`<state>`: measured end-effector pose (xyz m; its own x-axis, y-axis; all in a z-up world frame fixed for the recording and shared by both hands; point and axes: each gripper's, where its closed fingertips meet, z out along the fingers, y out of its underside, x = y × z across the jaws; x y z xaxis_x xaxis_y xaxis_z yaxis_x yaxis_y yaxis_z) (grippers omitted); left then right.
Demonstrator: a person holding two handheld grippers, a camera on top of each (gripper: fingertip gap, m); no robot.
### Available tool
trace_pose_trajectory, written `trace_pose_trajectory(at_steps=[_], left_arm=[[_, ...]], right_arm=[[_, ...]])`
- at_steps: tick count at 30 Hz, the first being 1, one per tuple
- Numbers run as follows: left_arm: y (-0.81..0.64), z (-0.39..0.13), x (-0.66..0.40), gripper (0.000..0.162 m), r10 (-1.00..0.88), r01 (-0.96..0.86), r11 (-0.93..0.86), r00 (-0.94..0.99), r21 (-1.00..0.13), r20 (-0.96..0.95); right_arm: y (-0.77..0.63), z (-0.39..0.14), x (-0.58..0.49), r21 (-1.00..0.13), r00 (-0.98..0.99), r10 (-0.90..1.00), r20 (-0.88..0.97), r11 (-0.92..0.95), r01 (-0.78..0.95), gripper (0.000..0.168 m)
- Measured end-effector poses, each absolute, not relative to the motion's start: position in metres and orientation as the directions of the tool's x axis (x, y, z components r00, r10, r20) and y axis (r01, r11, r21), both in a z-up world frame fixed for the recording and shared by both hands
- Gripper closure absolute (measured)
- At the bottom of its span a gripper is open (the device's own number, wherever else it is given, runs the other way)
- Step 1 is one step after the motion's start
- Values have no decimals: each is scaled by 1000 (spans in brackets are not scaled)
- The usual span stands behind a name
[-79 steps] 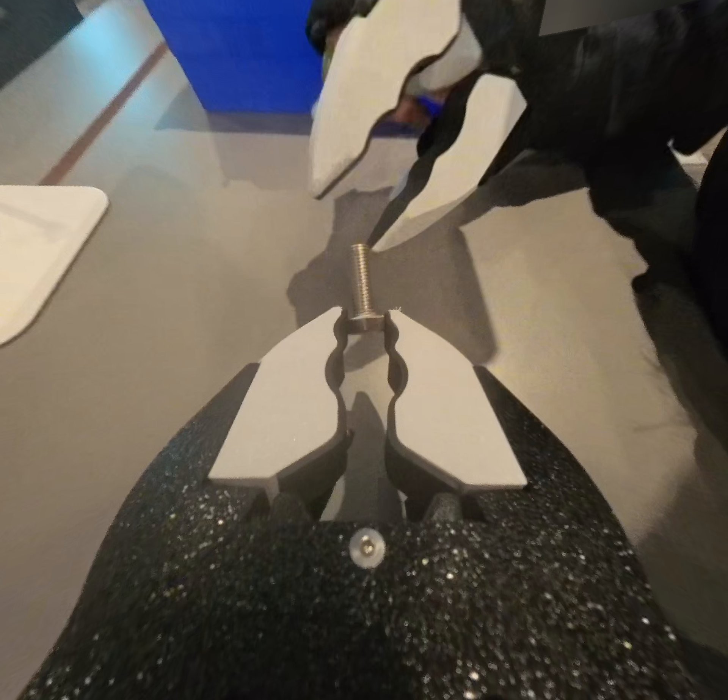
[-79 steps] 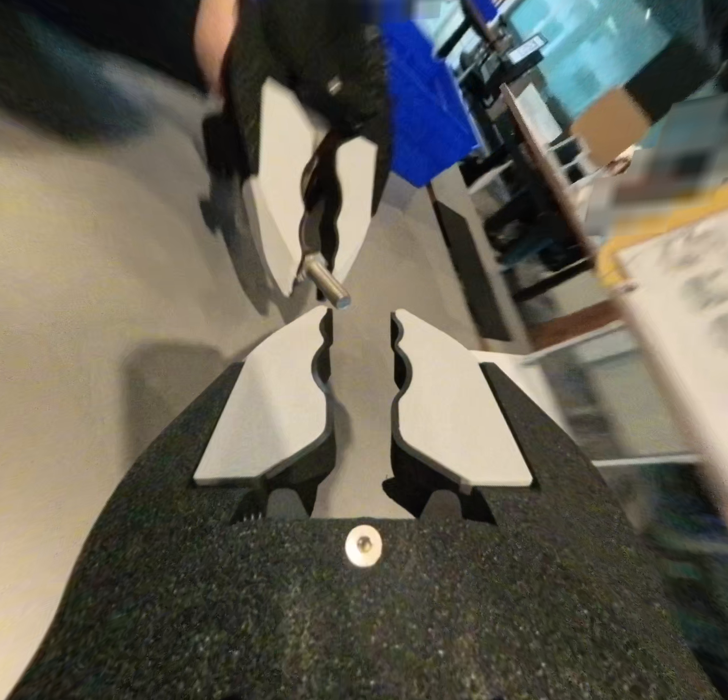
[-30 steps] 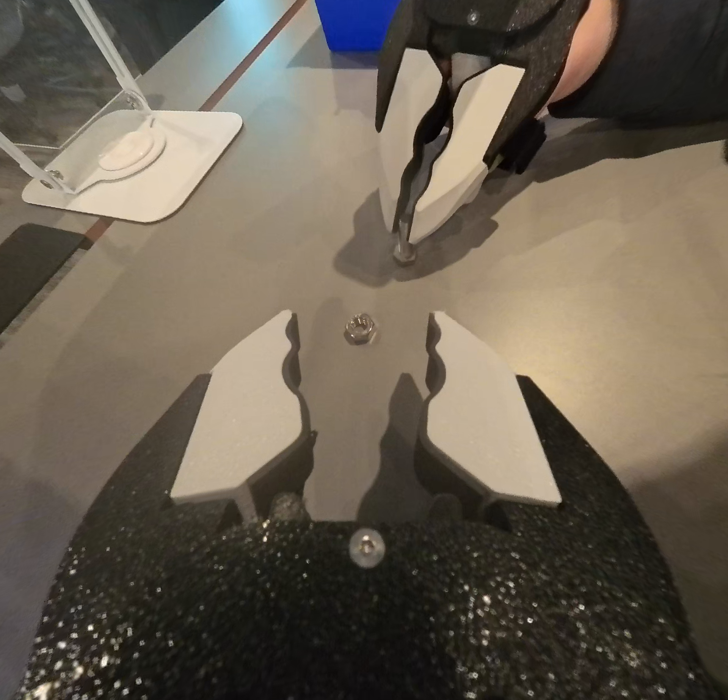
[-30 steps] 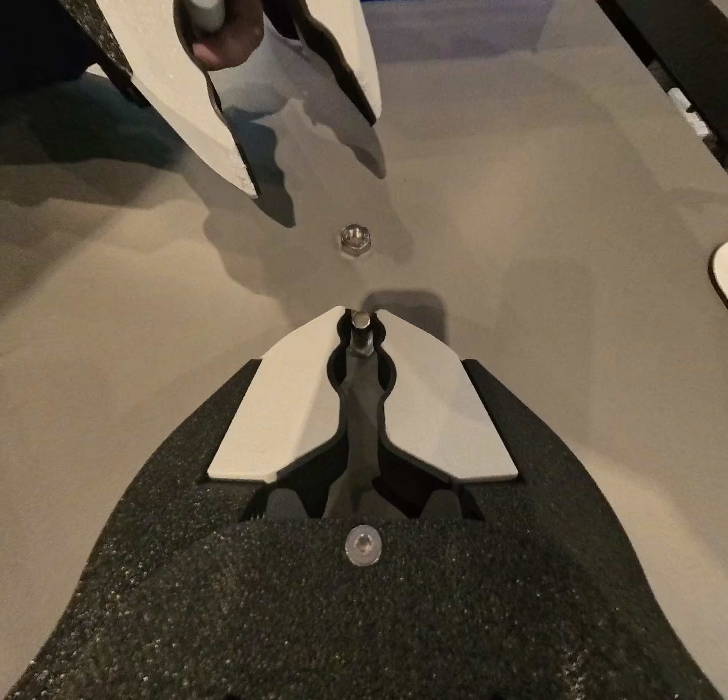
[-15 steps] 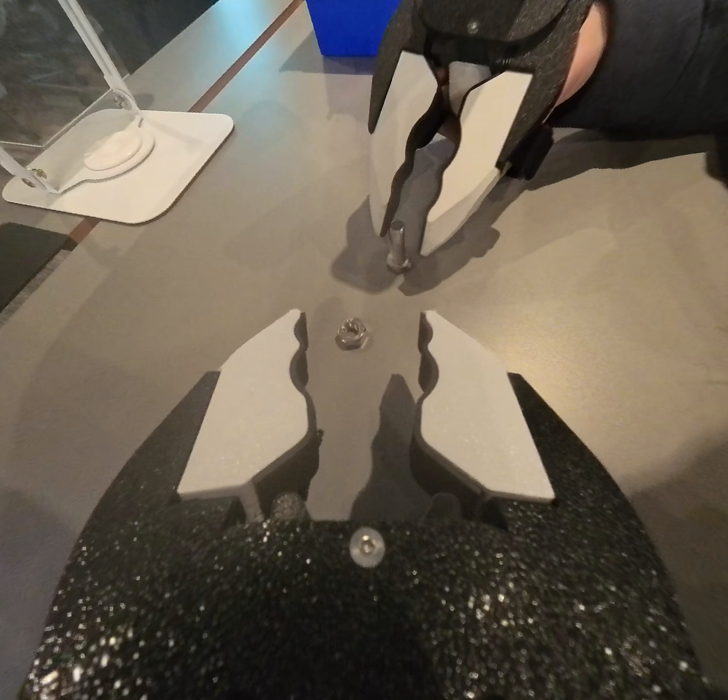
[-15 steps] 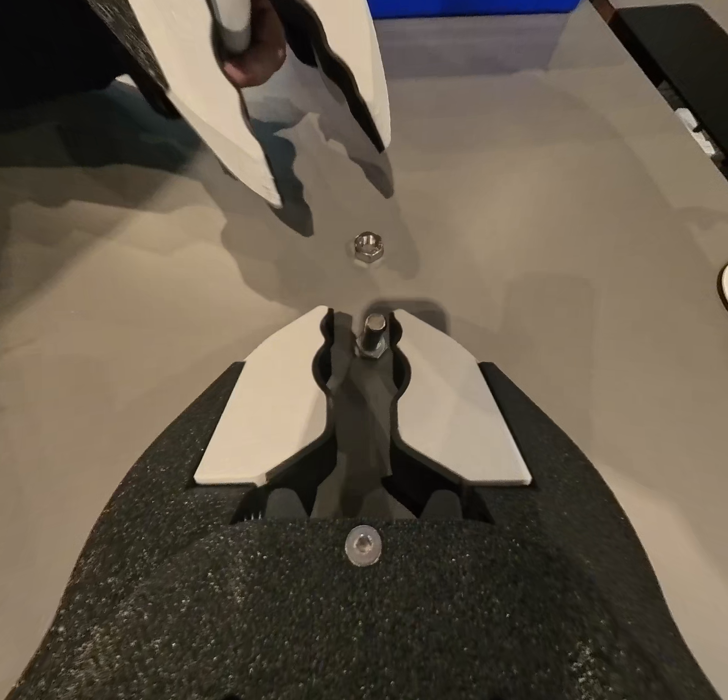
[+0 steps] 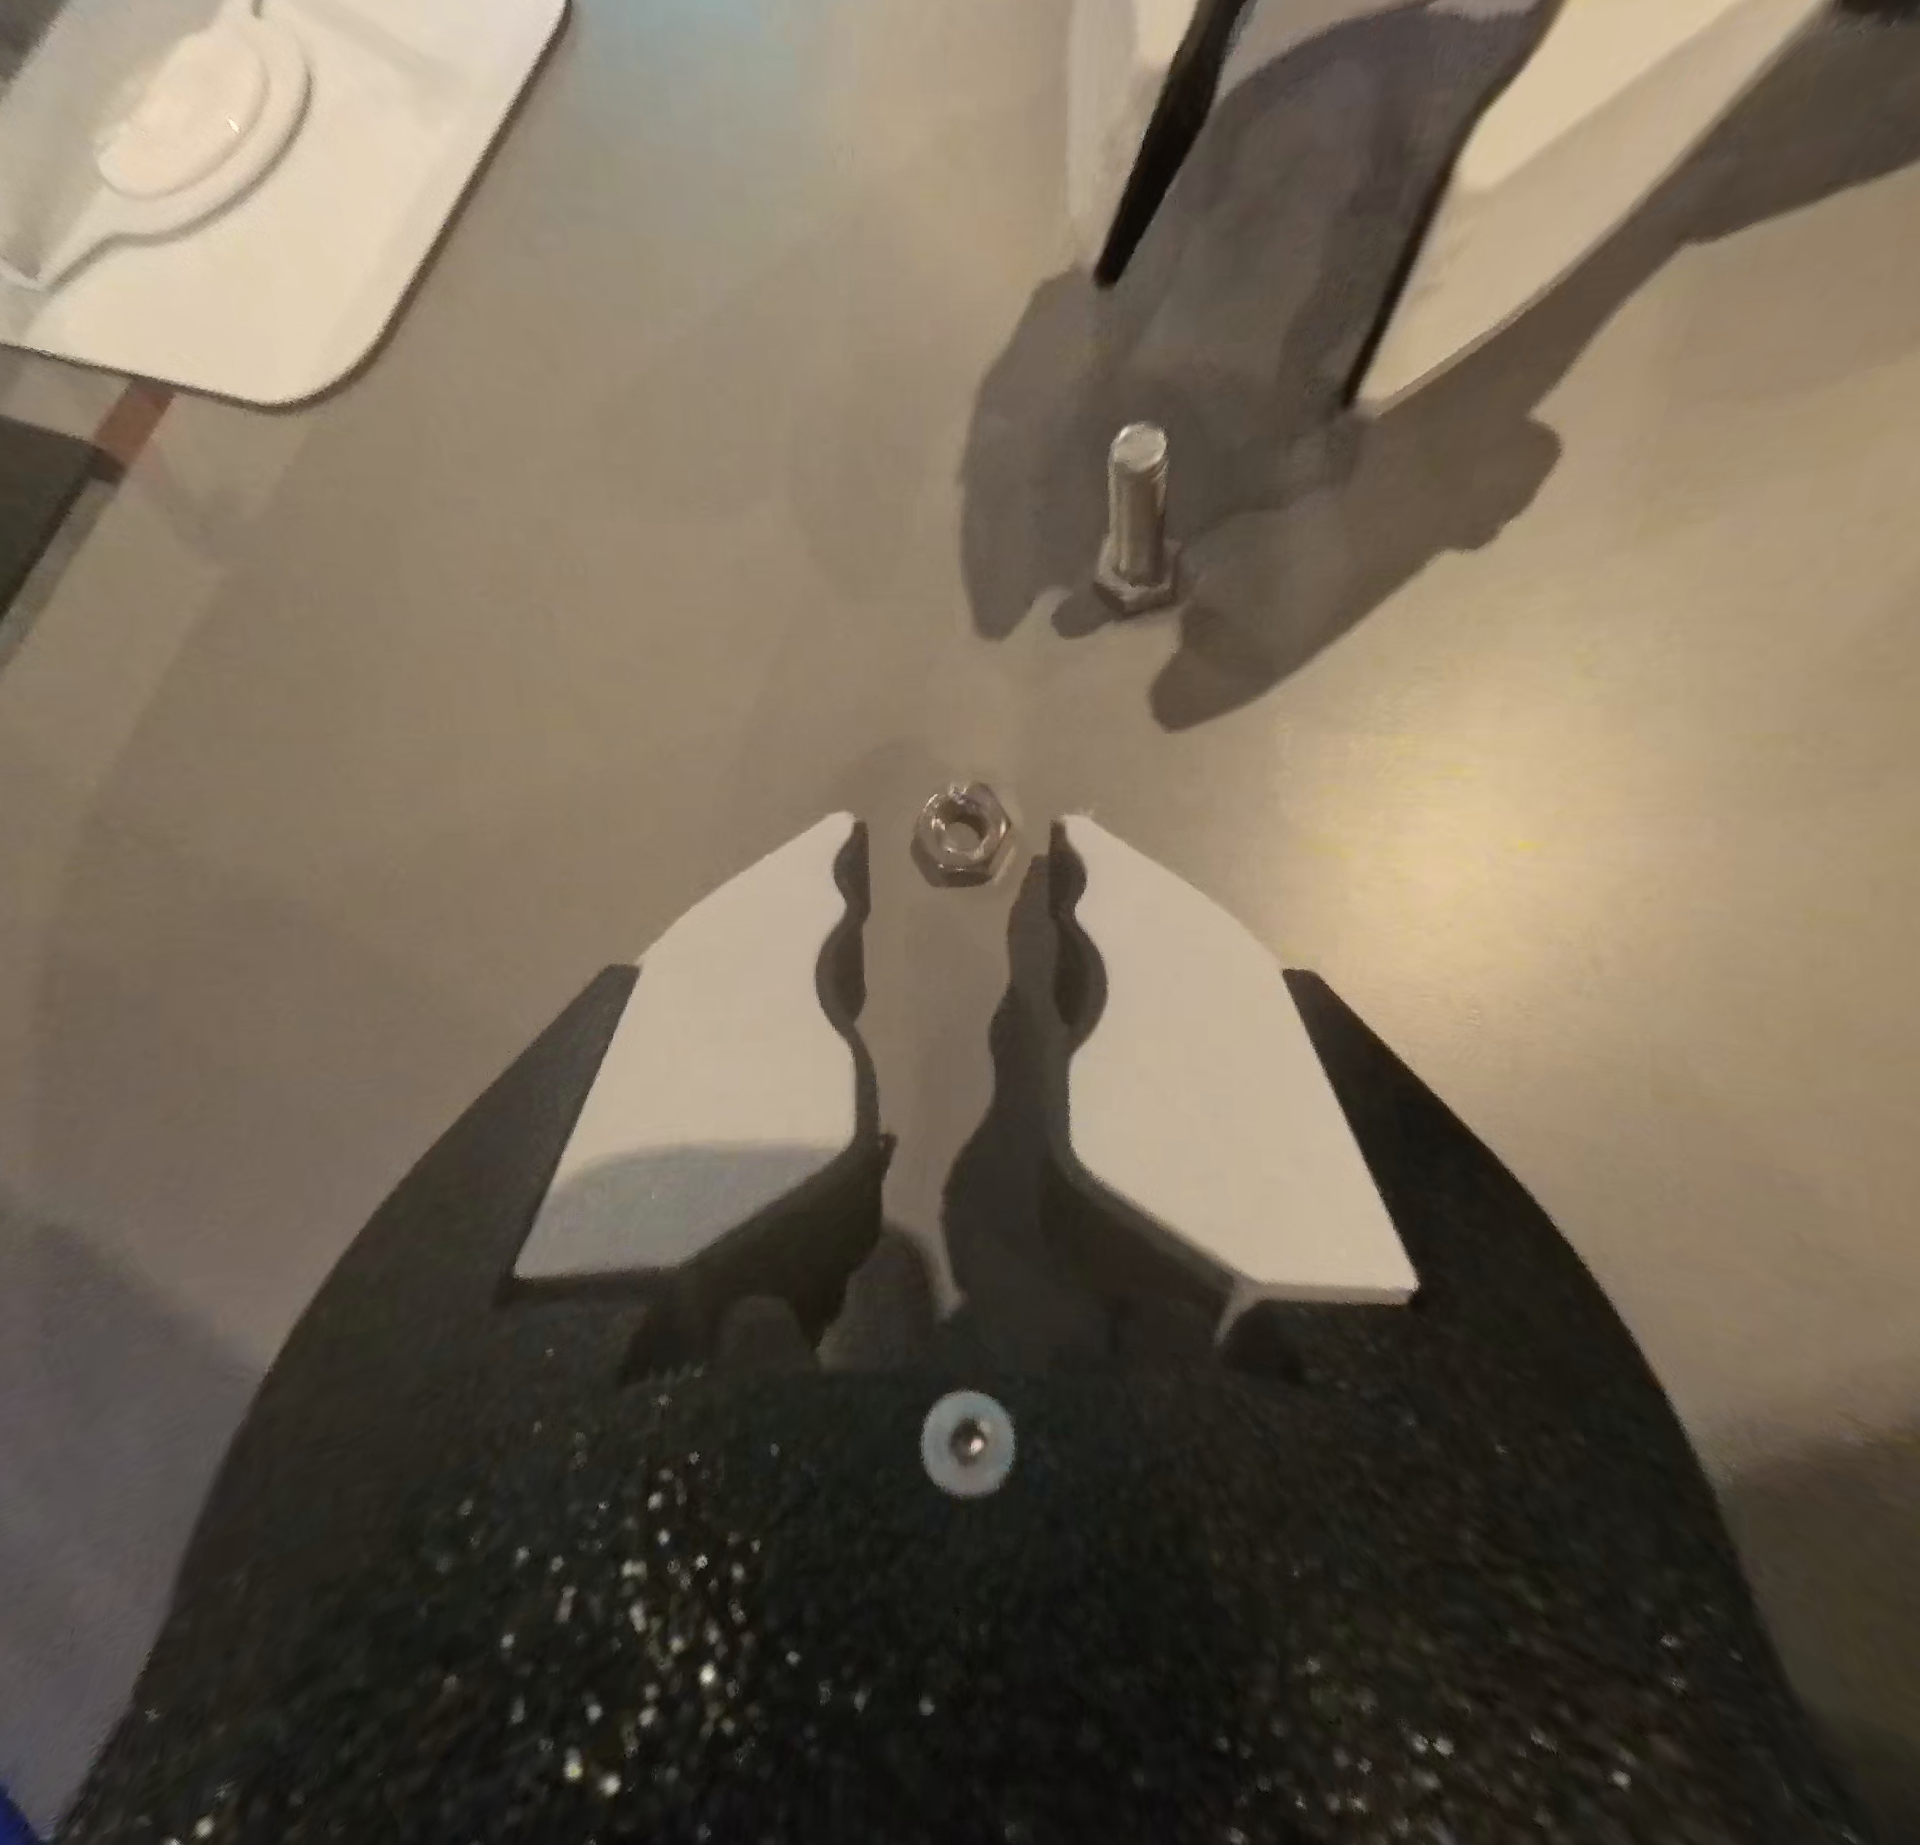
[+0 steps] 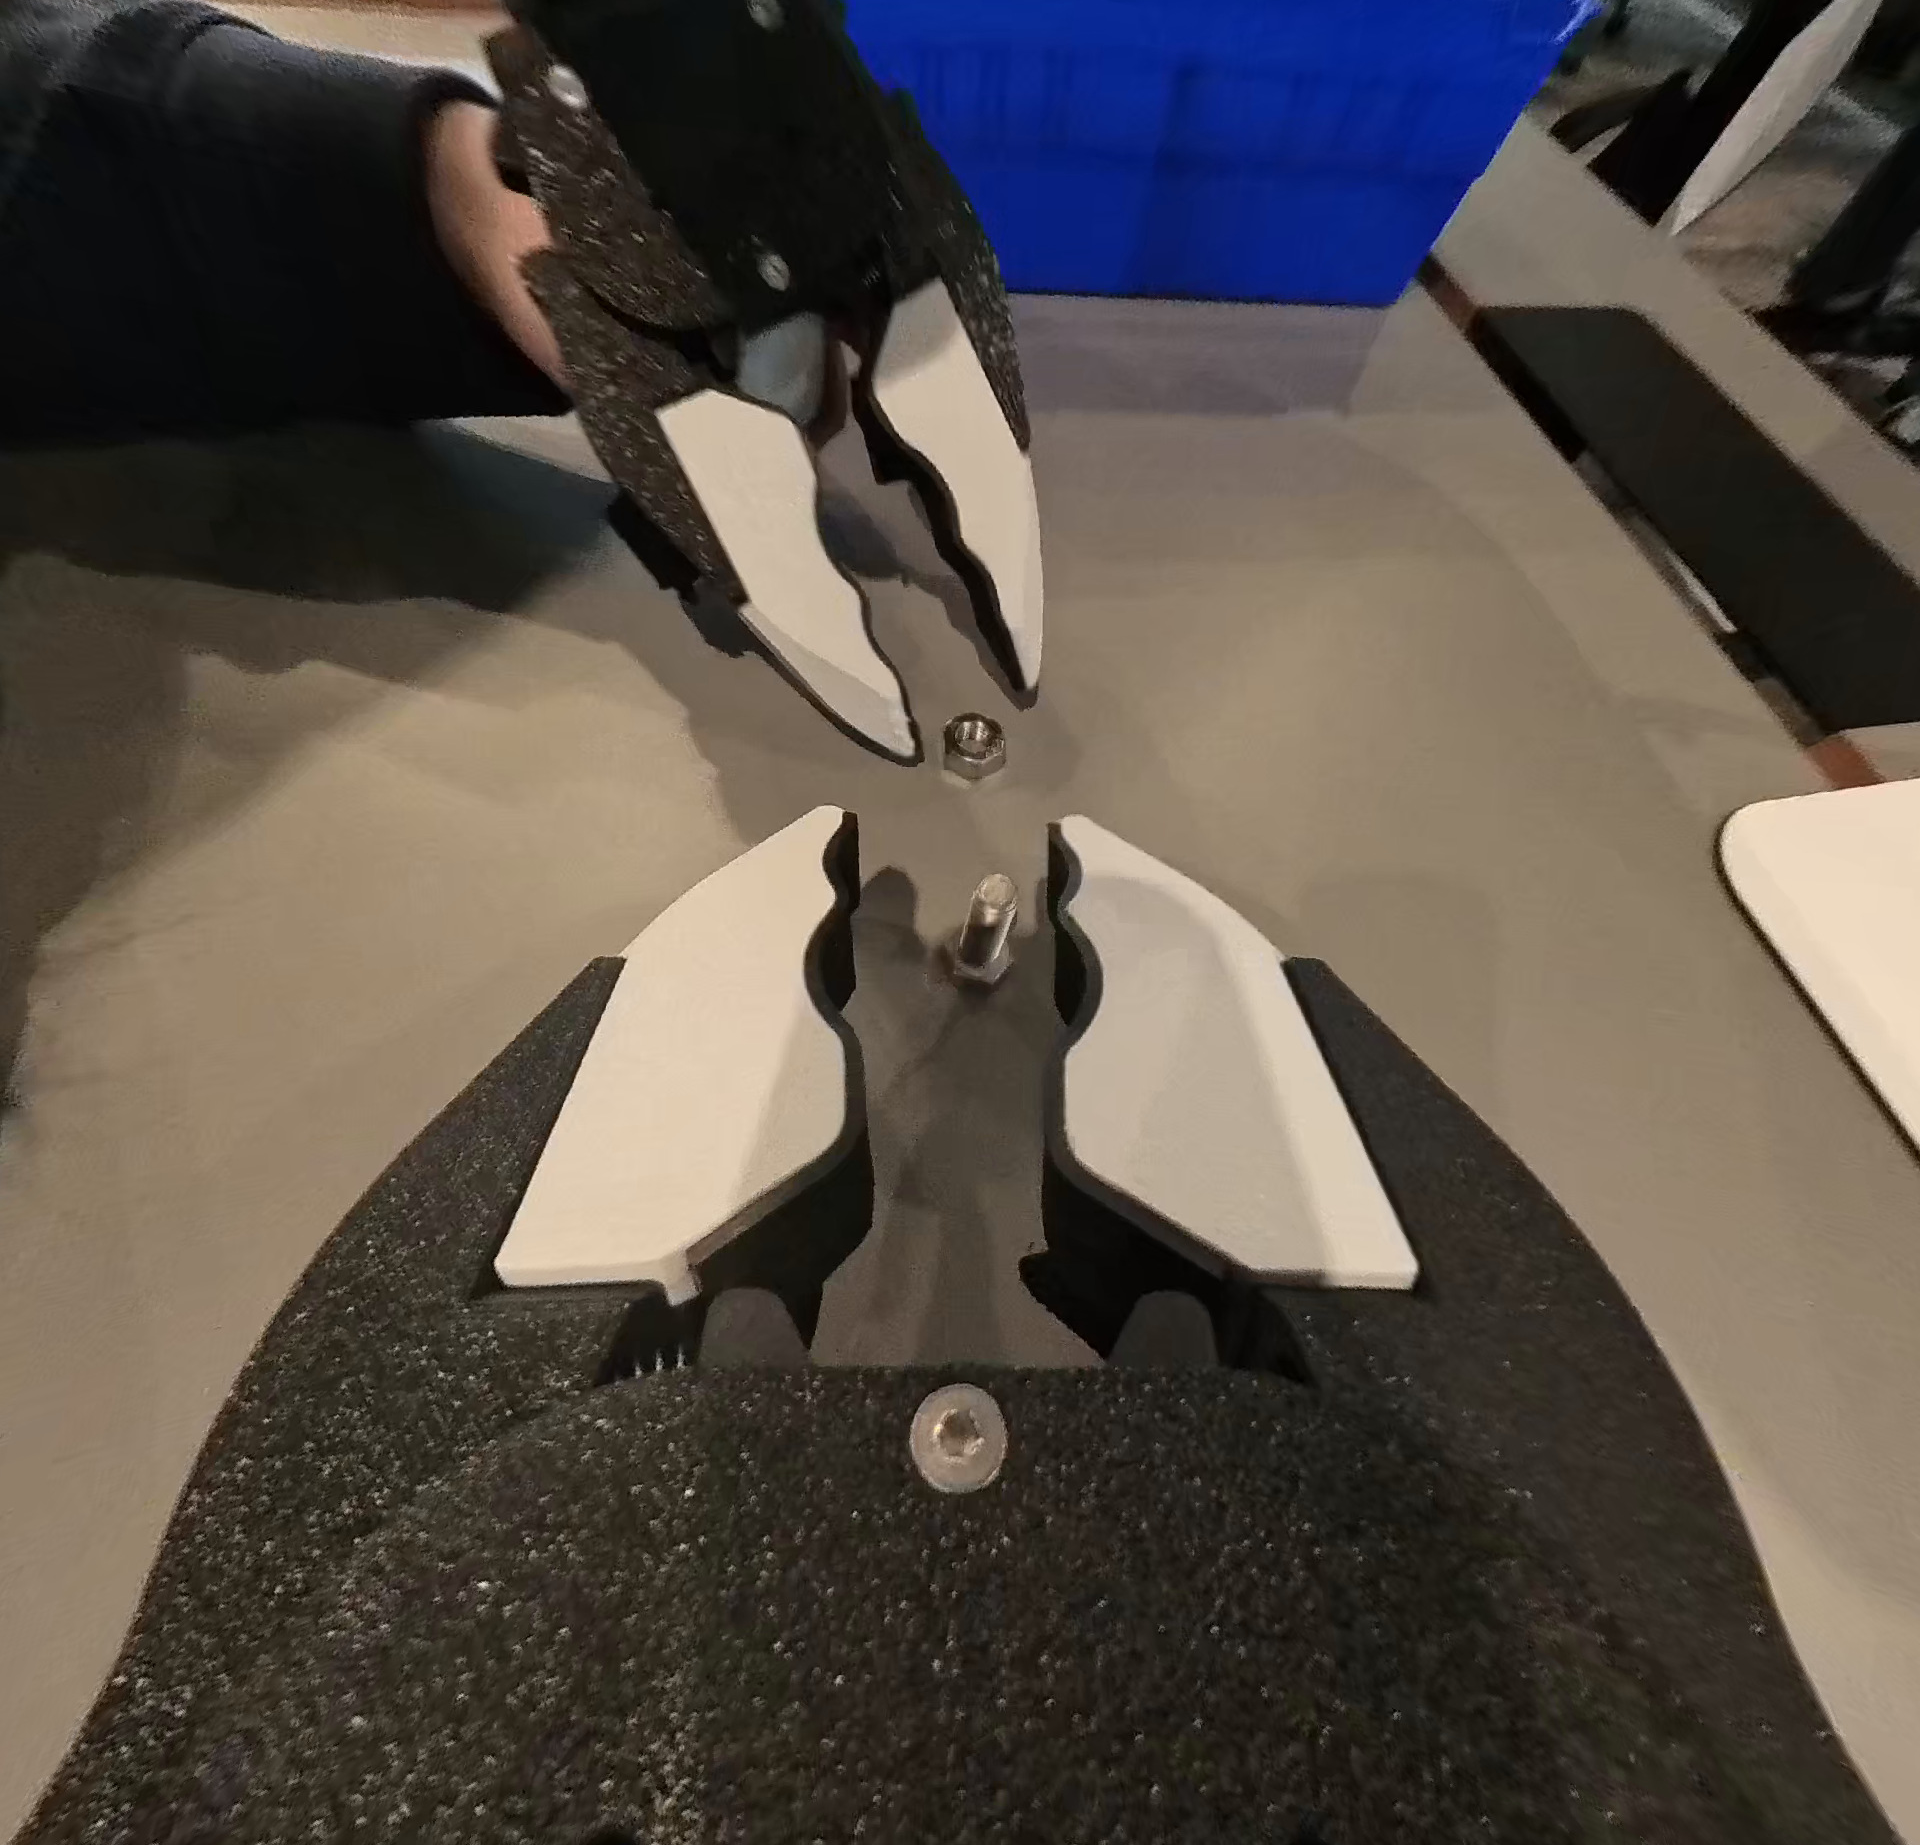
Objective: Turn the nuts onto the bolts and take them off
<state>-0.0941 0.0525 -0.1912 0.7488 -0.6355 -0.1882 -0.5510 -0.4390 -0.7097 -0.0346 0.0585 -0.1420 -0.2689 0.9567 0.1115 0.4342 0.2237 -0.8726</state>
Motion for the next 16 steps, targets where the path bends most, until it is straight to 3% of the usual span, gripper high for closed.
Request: trace_pose_trajectory(at_steps=[6,16], left_arm=[[56,-198,-94,128,-630,-509,-502,769,-700,-108],[54,-201,-89,143,-658,-539,-520,747,-663,-92]], right_arm=[[57,-140,-25,-874,-251,956,151,248,417,135],[62,-146,-14,-885,-210,972,110,192,423,134]])
